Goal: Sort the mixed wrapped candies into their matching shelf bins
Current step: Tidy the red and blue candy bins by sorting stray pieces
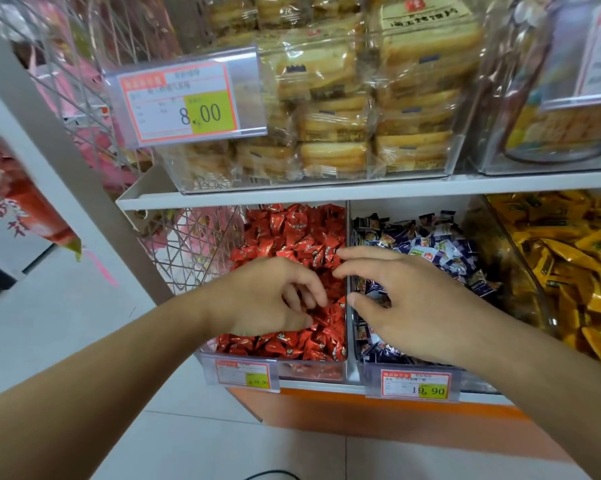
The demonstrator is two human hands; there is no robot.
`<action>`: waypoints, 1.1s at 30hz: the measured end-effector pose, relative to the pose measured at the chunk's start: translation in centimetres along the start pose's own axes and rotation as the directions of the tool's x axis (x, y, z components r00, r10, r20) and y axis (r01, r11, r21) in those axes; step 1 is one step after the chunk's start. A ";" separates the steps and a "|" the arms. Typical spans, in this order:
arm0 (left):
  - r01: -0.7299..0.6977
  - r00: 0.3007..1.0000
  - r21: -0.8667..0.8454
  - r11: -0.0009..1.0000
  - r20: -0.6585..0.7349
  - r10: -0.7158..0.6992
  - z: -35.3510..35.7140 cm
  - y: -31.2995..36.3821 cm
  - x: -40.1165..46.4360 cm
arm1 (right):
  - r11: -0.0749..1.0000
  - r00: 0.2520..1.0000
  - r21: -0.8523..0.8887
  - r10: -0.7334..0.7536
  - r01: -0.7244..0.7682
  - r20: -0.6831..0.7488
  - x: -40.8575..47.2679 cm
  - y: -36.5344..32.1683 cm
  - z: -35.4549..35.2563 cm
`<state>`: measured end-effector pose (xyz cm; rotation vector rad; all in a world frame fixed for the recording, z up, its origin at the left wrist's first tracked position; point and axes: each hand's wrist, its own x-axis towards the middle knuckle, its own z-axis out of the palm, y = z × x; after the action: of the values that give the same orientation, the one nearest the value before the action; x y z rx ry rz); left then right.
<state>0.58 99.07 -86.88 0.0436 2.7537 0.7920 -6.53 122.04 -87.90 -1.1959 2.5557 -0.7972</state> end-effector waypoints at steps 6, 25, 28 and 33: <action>0.072 0.995 0.222 0.972 0.055 -0.086 0.6 -1.3 0.6 | 1.000 1.000 0.002 -0.007 0.007 -0.004 0.0 0.1 0.0; 0.103 0.994 0.110 0.989 0.025 -0.106 1.4 -1.9 1.5 | 1.000 1.000 -0.016 -0.005 0.005 0.004 -0.2 0.0 -0.1; 0.084 0.994 0.019 0.996 -0.070 -0.082 1.1 -2.3 0.9 | 1.000 1.000 -0.013 -0.002 0.002 0.006 -0.2 -0.1 -0.1; 0.025 0.980 -0.155 0.988 -0.191 -0.055 1.0 -2.3 -0.2 | 1.000 1.000 -0.009 -0.002 0.002 0.008 -0.2 -0.2 -0.1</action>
<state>1.16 97.61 -88.88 -0.1267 2.8539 1.0442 -6.28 122.08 -87.74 -1.2027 2.5551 -0.7809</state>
